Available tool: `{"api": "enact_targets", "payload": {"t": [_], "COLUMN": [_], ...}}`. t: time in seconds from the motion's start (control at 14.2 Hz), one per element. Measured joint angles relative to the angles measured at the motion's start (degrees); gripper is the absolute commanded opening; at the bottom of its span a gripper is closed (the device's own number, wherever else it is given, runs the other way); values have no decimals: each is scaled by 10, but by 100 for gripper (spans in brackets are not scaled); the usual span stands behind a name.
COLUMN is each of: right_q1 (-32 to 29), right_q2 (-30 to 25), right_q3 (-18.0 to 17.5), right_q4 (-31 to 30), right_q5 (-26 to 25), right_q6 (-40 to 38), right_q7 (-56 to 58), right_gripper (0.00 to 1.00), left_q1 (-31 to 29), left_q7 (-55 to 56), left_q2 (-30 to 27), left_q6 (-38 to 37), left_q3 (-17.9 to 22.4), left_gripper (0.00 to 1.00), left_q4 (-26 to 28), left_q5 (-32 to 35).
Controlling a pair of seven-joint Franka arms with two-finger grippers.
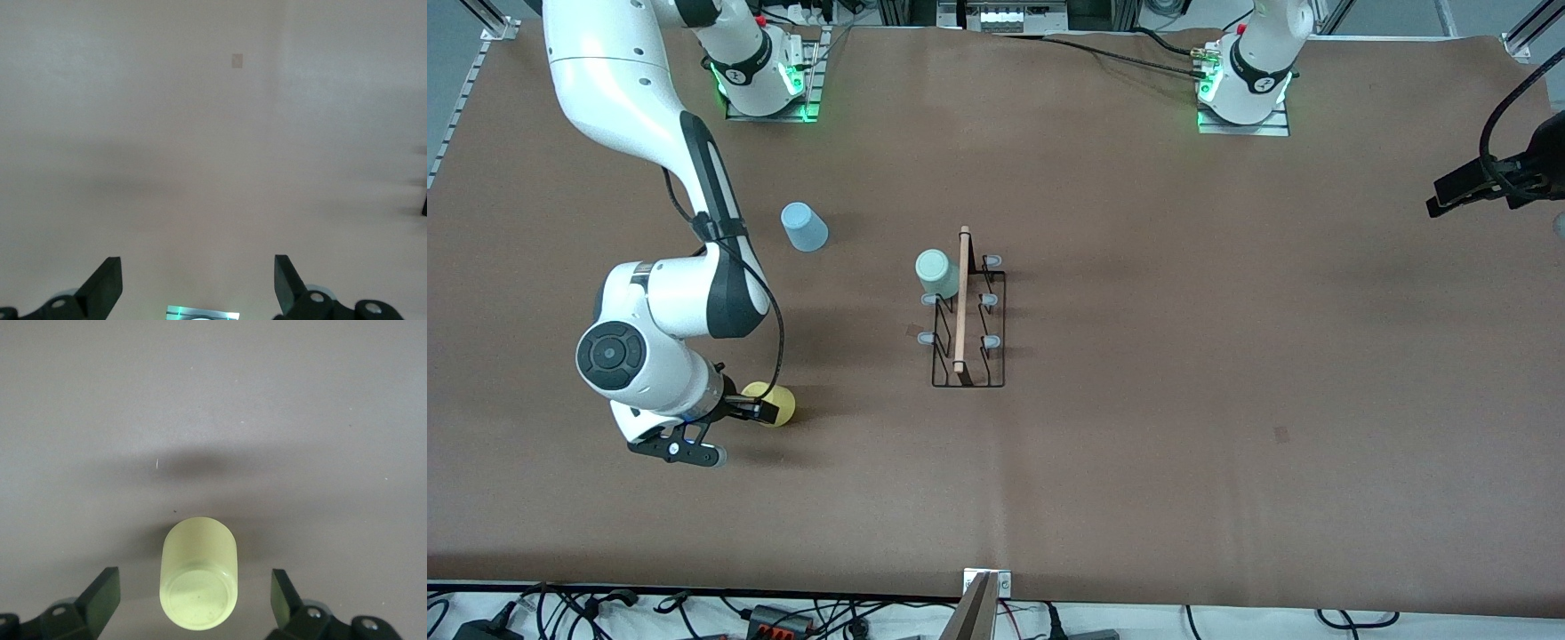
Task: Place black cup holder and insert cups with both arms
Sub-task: 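Move the right gripper to the yellow cup and grasp it, then carry the yellow cup to the rack and hang it on a peg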
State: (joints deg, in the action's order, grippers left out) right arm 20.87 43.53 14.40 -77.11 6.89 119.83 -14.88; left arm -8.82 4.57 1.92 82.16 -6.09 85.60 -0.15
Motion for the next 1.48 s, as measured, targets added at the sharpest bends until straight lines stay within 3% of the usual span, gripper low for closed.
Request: {"api": "enact_targets", "payload": {"t": [0.7,0.77,0.84,0.98,1.05,1.27,1.48], "right_q1": [-6,-6,-7,-8,-9,-9,-3], "right_q2": [33,35,36,37,37,35,27], "right_q3": [-2,-2,-2,-2,-2,-2,-4], "right_q4": [0,0,0,0,0,10,72], "right_q5": [28,34,38,40,41,41,41], "right_q6": [-1,-2,-3,-11,-15,-18,-72], "right_q7": [41,42,43,44,44,47,49], "right_gripper": [100,92,69,36,30,29,29], "left_q1": [0,0,0,0,0,0,0], "left_q7": [0,0,0,0,0,0,0], "left_q2": [0,0,0,-1,-1,-1,-1], "left_q6": [0,0,0,-3,-5,-7,-8], "left_q3": [-4,-5,-5,-5,-5,-5,-5], "left_gripper": [100,100,100,100,100,100,100], "left_q4": [-5,-6,-6,-6,-6,-6,-6], "left_q5": [0,0,0,0,0,0,0]}}
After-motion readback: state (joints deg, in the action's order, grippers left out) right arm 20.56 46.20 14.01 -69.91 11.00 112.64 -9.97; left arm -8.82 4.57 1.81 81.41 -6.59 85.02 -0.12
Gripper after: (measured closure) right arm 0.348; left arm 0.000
